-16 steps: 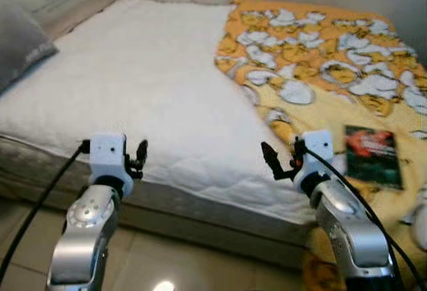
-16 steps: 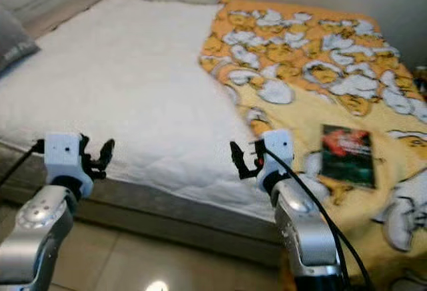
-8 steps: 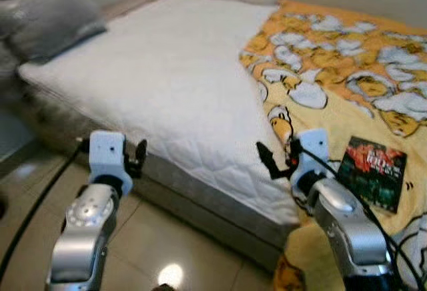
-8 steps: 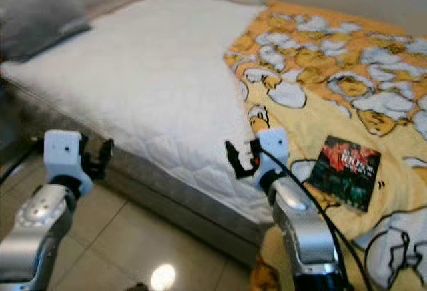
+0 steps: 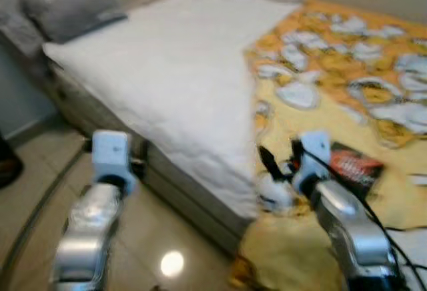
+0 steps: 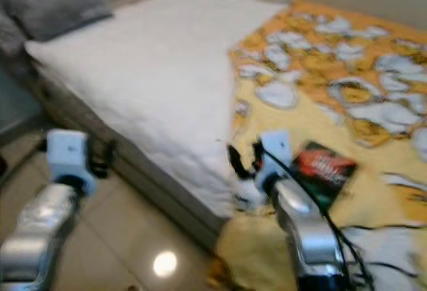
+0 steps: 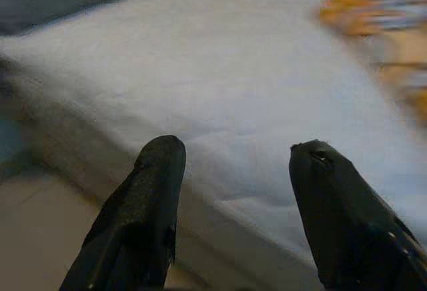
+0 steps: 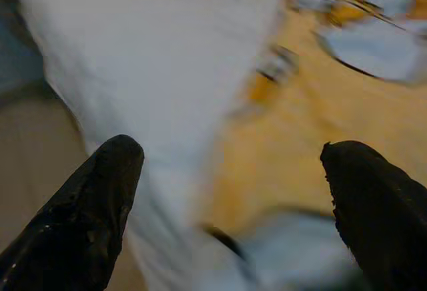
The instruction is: Clean up the room
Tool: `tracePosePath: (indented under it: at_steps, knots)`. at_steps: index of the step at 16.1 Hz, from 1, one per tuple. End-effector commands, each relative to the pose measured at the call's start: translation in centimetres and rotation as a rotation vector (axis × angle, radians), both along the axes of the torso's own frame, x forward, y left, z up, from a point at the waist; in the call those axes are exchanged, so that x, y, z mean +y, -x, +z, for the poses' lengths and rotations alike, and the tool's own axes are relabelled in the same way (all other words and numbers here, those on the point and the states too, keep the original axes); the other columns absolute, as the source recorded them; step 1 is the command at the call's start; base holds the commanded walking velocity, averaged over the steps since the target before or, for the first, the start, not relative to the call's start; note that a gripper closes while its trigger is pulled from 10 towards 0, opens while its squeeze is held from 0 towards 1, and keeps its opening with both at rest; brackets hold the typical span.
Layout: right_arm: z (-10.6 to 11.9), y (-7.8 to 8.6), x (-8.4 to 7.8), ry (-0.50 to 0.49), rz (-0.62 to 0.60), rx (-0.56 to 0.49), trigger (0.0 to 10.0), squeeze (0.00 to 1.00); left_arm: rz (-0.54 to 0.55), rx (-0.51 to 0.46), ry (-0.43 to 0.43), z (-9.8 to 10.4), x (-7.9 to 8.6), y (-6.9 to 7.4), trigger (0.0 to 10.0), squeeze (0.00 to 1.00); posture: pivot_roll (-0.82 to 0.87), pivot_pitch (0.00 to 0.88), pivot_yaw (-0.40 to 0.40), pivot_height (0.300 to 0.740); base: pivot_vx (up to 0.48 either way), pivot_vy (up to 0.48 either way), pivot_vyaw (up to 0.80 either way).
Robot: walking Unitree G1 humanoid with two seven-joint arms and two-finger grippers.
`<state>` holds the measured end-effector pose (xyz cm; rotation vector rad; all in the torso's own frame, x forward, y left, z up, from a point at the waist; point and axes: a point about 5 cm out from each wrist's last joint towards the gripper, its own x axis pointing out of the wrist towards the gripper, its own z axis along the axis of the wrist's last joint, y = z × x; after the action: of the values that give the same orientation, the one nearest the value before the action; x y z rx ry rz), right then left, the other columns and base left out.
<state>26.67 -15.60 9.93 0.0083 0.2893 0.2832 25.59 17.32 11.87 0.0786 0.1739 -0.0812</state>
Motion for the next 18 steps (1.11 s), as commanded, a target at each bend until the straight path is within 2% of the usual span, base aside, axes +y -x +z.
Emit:
tracePosePath:
  at_steps: [1,3,7,10,11,13,15,16,18]
  knots:
    - [0.2,0.0,0.6,-0.015,0.027,0.001,10.0,0.0,0.008,-0.009,-0.019,0.3,0.5,0.0,10.0,0.04,-0.06,0.024,0.01,0.74,0.0,-0.446,0.0]
    - [-0.2,0.5,0.5,-0.022,0.03,0.029,10.0,0.0,0.001,-0.005,-0.023,0.1,0.4,0.2,10.0,0.04,-0.06,0.029,0.009,0.74,0.0,-0.446,0.0]
    - [-0.4,1.0,0.6,-0.056,0.036,0.066,10.0,0.0,-0.053,0.024,-0.021,-0.4,-0.1,0.9,10.0,0.02,-0.06,0.04,0.007,0.74,0.0,0.0,0.0]
    - [-0.7,1.4,0.5,-0.121,0.03,0.116,10.0,0.0,-0.109,0.045,-0.059,-0.7,-0.8,1.5,10.0,0.02,-0.06,0.05,0.004,0.74,0.0,0.0,0.0]
    - [-0.7,1.3,0.2,-0.148,0.018,0.129,10.0,1.0,-0.121,0.052,-0.061,-0.9,-1.0,1.6,10.0,0.02,-0.06,0.052,0.004,0.74,0.0,0.0,0.0]
    - [-0.8,0.8,0.2,-0.255,-0.01,0.154,10.0,1.0,-0.141,0.062,-0.062,-0.9,-1.2,1.6,10.0,0.02,-0.07,0.054,0.012,0.74,0.0,0.0,0.0]
    - [-1.4,-0.6,0.6,-0.413,-0.03,0.205,10.0,1.0,-0.189,0.076,-0.059,-0.9,-1.5,1.4,10.0,0.02,-0.08,0.058,0.019,0.74,0.0,0.0,0.0]
    - [-1.6,-1.1,0.7,-0.448,-0.029,0.217,10.0,1.0,-0.212,0.078,-0.053,-0.8,-1.7,1.4,10.0,0.02,-0.08,0.061,0.021,0.74,0.0,0.0,0.0]
    - [-2.5,-2.4,0.5,-0.543,-0.082,0.267,10.0,1.0,-0.322,0.108,-0.028,-1.0,-2.8,1.8,10.0,0.02,-0.09,0.07,0.024,0.74,0.0,0.0,0.0]
